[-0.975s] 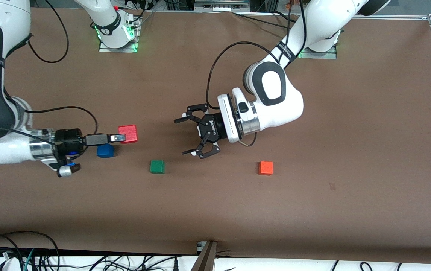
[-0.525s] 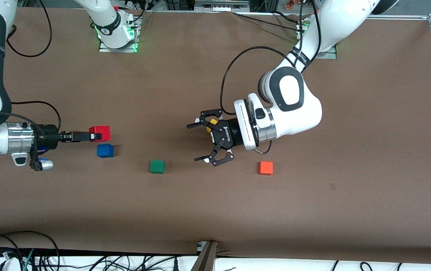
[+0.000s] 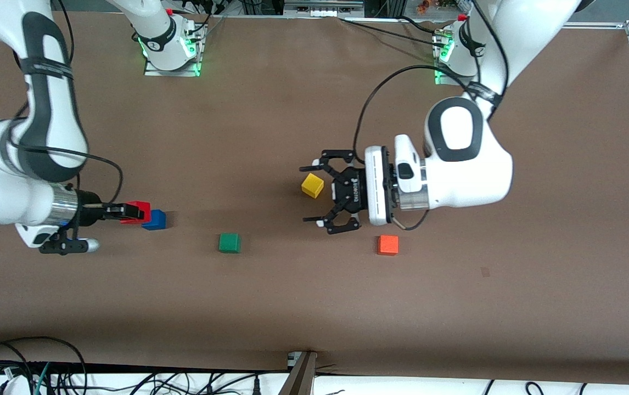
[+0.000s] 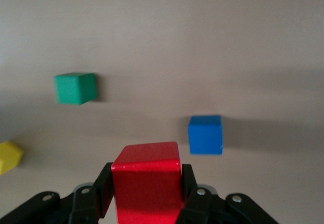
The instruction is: Pass red block to right arm, stack on blue
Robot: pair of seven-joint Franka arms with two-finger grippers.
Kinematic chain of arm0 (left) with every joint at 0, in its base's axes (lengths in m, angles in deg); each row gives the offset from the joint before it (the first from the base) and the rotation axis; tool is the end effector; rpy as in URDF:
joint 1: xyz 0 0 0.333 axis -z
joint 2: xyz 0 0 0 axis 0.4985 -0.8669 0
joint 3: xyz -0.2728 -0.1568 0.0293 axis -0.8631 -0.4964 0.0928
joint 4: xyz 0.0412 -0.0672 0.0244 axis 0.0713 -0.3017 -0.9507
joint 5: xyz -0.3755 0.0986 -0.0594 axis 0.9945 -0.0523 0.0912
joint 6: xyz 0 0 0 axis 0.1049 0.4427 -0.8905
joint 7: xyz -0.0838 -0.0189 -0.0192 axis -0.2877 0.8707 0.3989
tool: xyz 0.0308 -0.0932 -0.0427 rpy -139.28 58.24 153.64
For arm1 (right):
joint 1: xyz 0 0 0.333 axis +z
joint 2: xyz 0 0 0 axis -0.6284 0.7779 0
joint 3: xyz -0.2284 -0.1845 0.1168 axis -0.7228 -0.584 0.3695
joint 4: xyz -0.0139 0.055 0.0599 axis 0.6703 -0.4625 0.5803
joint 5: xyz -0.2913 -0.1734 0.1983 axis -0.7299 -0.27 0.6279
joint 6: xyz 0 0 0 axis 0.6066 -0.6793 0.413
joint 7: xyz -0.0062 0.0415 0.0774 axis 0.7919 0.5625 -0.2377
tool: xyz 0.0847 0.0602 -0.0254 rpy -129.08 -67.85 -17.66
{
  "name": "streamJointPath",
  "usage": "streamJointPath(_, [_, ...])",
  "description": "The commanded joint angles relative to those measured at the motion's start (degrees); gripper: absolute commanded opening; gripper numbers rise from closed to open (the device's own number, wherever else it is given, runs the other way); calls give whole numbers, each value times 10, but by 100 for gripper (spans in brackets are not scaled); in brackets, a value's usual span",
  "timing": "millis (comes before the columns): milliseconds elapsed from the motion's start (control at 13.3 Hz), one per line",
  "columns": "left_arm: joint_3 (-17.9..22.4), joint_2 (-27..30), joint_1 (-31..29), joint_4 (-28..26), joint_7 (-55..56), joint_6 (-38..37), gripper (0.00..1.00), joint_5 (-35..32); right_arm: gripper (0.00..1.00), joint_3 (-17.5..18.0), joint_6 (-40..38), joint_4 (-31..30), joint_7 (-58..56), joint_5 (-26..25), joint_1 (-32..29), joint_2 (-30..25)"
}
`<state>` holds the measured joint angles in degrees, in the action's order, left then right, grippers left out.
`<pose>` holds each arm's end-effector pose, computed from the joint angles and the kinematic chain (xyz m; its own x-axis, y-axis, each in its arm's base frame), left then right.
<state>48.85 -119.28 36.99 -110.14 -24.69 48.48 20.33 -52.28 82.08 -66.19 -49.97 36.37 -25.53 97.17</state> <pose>0.6604 -0.3506 0.4639 0.3305 -0.3224 0.8870 -0.9421 -0.0568 0.3304 0.6750 0.0427 0.3500 0.9944 0.0109 -0.1053 -0.0117 -0.9772 -0.2118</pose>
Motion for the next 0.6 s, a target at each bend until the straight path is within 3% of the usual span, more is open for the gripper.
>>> streamJointPath(0, [-2, 40, -23, -16, 101, -63, 100, -86, 0, -2, 105, -87, 4, -24, 26, -19])
streamJointPath(150, [2, 49, -27, -17, 155, -110, 100, -111, 0, -3, 174, -137, 3, -25, 40, -19])
streamJointPath(525, [5, 64, -44, -15, 290, -198, 100, -242, 0, -3, 170, -161, 2, -78, 45, -32])
